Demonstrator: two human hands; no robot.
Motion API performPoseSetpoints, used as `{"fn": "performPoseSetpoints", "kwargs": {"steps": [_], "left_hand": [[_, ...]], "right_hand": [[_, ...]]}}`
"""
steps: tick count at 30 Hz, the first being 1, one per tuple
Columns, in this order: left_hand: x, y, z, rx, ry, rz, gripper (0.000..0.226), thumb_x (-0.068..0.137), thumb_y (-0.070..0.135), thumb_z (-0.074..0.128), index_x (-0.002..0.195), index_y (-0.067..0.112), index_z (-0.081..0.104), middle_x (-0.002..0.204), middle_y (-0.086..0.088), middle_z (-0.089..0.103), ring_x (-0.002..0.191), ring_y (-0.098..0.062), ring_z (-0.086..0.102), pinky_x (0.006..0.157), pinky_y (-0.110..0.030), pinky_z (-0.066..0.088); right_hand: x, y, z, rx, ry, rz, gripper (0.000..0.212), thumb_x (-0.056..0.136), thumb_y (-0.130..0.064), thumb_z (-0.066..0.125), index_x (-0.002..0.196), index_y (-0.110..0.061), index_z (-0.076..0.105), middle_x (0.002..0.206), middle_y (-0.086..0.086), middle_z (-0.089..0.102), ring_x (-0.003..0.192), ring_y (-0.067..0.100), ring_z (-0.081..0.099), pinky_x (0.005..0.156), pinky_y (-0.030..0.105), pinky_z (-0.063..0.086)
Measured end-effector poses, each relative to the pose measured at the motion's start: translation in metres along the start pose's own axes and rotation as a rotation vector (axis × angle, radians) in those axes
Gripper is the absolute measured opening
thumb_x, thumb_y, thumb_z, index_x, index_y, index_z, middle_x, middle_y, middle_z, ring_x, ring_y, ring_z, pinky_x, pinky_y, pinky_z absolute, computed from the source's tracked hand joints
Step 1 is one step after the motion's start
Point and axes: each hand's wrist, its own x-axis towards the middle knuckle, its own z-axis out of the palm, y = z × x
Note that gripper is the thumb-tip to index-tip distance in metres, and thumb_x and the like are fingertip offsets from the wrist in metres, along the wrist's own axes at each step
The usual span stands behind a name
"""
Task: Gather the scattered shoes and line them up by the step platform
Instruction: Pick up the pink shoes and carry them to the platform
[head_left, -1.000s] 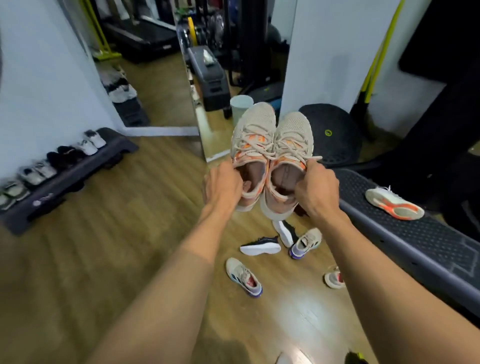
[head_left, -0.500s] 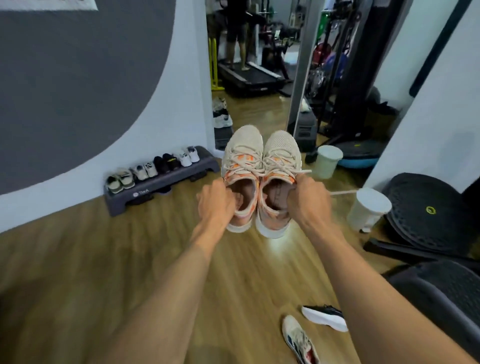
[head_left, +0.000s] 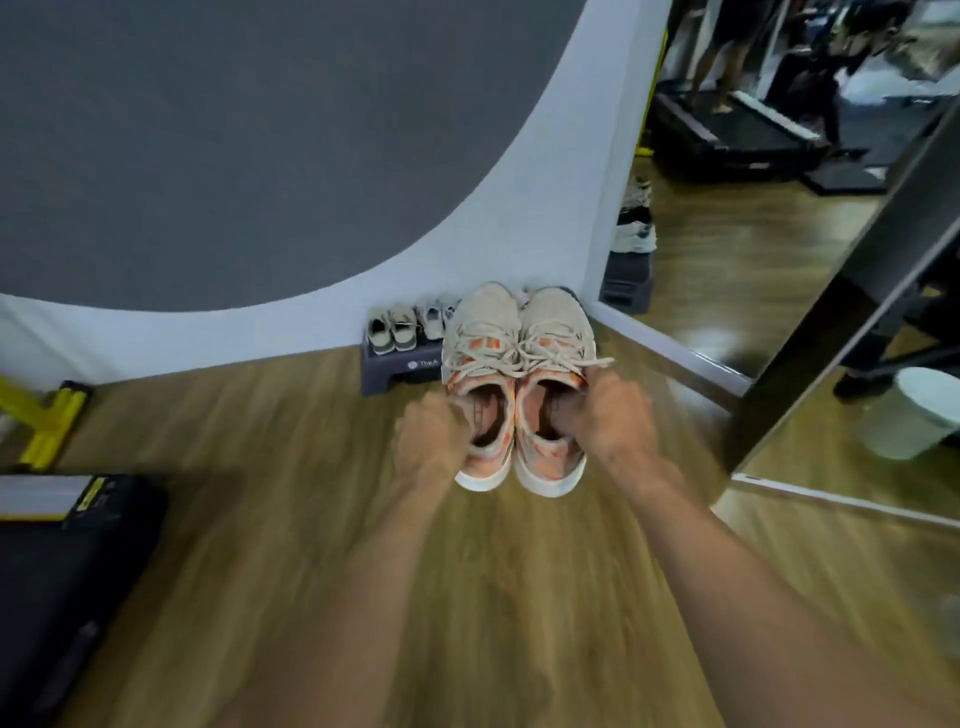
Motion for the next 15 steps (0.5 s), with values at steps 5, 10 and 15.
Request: {"fn": "performPoseSetpoints", "kwargs": {"steps": [5, 10, 15], "left_hand": [[0.104, -0.041, 0.007, 0.001, 0.018, -0.172, 0.031, 0.091, 0.022, 0.046, 0.112, 0.005, 0.061, 0.112, -0.021, 0.065, 0.103, -0.039, 0.061, 0.083, -0.04, 0.052], [0.214, -0.087, 0.016, 0.046, -0.016, -0.254, 0.031, 0.092, 0.02, 0.047, 0.112, 0.001, 0.061, 0.113, -0.023, 0.064, 0.105, -0.041, 0.06, 0.085, -0.042, 0.05], [0.318, -0.13, 0.032, 0.063, -0.101, -0.3, 0.034, 0.091, 0.023, 0.044, 0.115, 0.007, 0.062, 0.111, -0.017, 0.066, 0.103, -0.037, 0.062, 0.085, -0.041, 0.052]], "right_hand": [[0.099, -0.062, 0.067, -0.025, -0.13, -0.111, 0.03, 0.078, -0.028, 0.061, 0.104, -0.014, 0.061, 0.101, 0.016, 0.068, 0.097, 0.038, 0.063, 0.079, 0.04, 0.054], [0.184, -0.117, 0.14, -0.087, -0.221, -0.149, 0.028, 0.086, -0.03, 0.059, 0.108, -0.013, 0.061, 0.104, 0.016, 0.068, 0.098, 0.036, 0.063, 0.076, 0.036, 0.05], [0.26, -0.163, 0.201, -0.109, -0.302, -0.151, 0.03, 0.093, -0.029, 0.049, 0.115, -0.011, 0.058, 0.11, 0.016, 0.065, 0.103, 0.036, 0.061, 0.083, 0.039, 0.05]]}}
